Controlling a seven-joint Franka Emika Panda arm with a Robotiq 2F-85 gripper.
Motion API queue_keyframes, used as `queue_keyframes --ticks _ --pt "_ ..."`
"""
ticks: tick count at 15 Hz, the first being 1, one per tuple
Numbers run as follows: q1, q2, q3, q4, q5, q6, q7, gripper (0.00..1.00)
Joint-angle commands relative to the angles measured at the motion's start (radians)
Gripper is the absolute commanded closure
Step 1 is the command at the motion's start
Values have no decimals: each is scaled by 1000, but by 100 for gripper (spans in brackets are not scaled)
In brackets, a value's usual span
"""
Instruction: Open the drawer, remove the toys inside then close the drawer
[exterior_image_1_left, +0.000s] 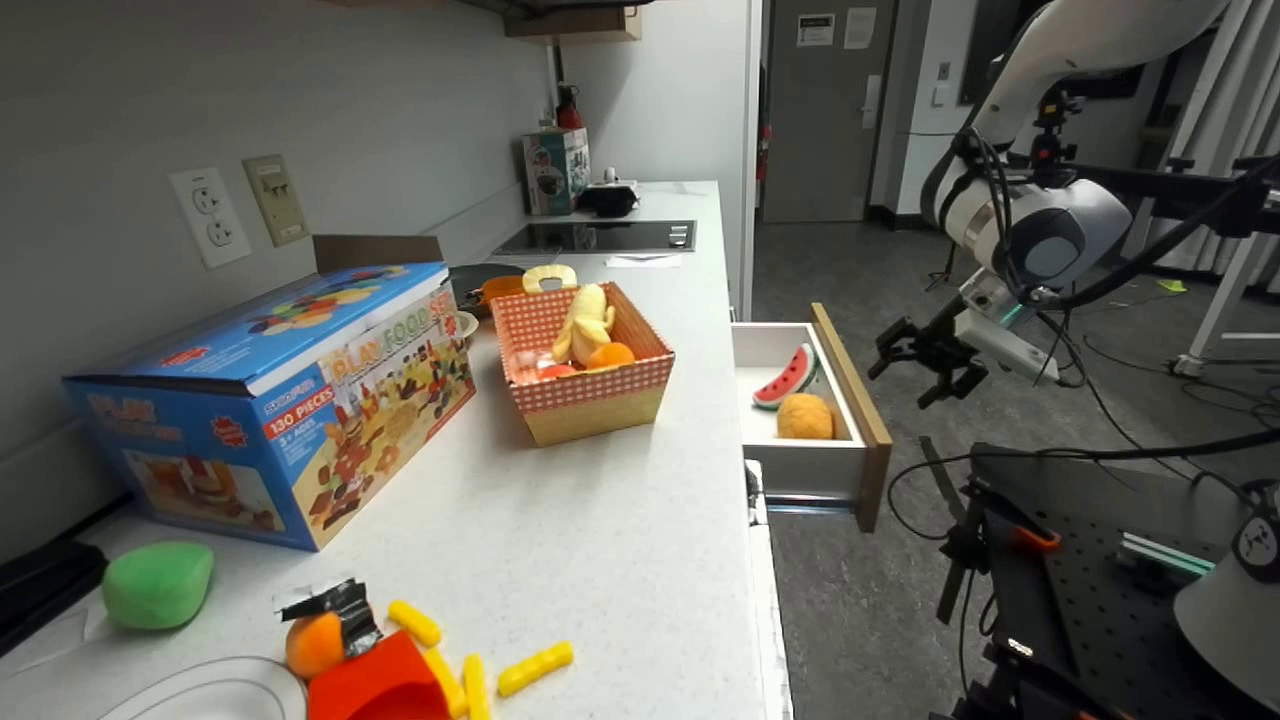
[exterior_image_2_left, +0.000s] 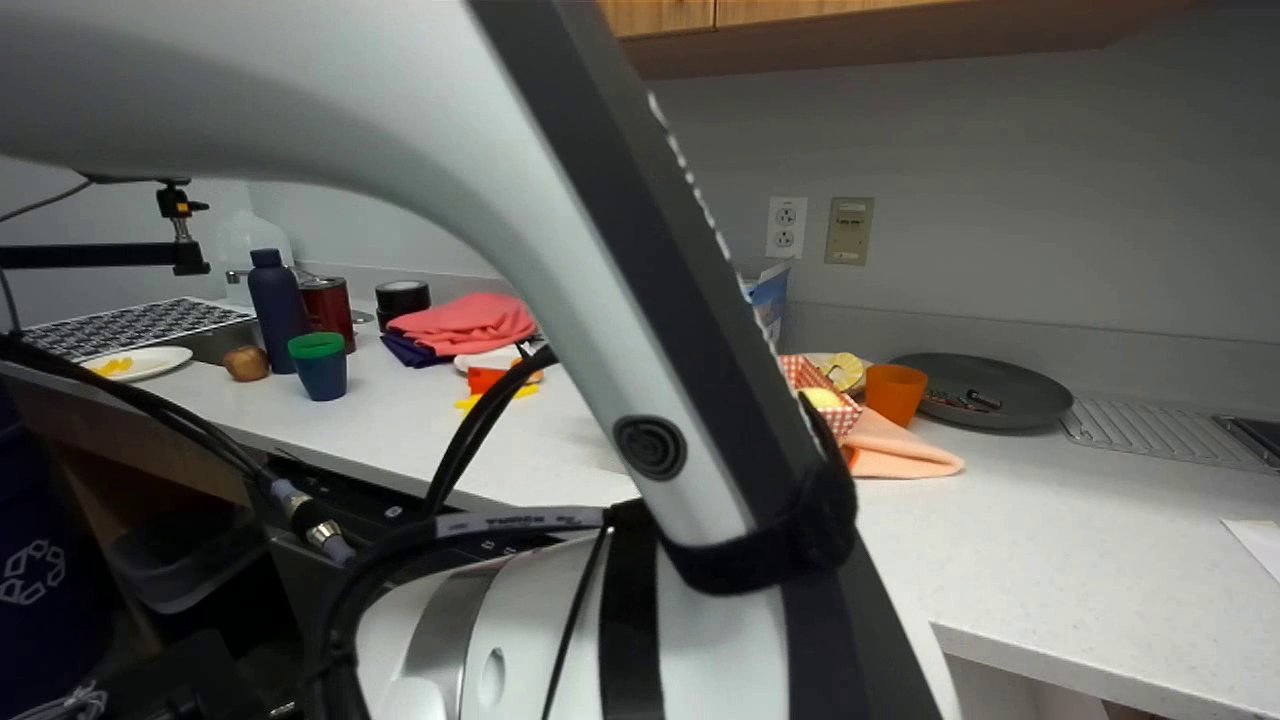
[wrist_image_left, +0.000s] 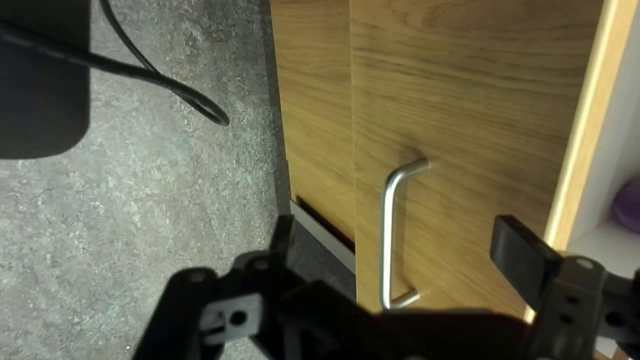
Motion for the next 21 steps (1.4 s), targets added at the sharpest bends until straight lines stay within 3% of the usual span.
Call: queue_keyframes --ticks 1,3,4,5,9,15,21 --pt "85 -80 -79 -50 46 59 -118 0" --pt "112 -88 -106 -59 49 72 -184 0" --pt "172 -119 -82 -12 -65 154 -17 0" --pt "191 -134 -77 -14 -96 179 -6 0" --pt "280 -178 -27 6 -436 246 175 0" --pt "287 -143 -40 80 -916 103 338 0" --pt "313 -26 -73 195 -1189 168 524 0"
